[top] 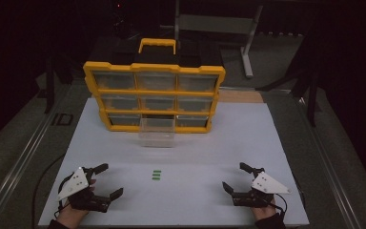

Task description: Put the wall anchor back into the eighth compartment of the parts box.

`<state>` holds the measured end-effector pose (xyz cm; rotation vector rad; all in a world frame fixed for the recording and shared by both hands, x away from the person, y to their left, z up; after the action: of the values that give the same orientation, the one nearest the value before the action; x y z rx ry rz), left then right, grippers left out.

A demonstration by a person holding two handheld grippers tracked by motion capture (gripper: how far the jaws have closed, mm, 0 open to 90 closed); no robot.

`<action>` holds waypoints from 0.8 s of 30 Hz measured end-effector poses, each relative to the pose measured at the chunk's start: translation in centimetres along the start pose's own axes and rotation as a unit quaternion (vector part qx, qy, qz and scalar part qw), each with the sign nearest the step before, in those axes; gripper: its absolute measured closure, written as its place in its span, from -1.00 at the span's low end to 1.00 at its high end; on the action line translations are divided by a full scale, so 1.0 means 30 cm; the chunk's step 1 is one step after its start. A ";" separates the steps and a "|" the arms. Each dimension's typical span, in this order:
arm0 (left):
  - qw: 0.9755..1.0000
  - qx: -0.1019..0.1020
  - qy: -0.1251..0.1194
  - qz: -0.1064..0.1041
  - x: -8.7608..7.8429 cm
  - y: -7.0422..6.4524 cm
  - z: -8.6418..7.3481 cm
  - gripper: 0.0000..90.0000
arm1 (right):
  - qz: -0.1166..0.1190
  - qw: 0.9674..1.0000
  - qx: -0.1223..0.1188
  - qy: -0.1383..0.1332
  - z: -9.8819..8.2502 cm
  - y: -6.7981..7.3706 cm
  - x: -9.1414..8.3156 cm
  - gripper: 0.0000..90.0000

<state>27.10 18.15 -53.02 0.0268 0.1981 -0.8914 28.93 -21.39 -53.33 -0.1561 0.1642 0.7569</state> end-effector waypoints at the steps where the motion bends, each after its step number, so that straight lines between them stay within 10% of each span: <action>1: 1.000 0.001 0.002 -0.001 0.001 -0.001 -0.002 -1.00 | 0.001 1.000 0.000 -0.001 0.001 0.000 -0.001 -0.80; 24: 1.000 -0.004 0.017 -0.005 0.011 -0.008 0.012 -1.00 | 0.005 1.000 0.003 -0.002 0.008 0.010 0.006 -0.80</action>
<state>27.17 17.72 -52.71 0.0332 0.2348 -0.9002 28.87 -21.03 -53.16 -0.1483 0.1627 0.7673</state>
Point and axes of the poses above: each handheld gripper's, and its own axes: x roughly forward along the jaws, z roughly out of its top, y roughly to its left, the point moved 9 cm from there along x, roughly forward along the jaws, and after that the axes turned 6 degrees about -y, right-handed, at the moved point
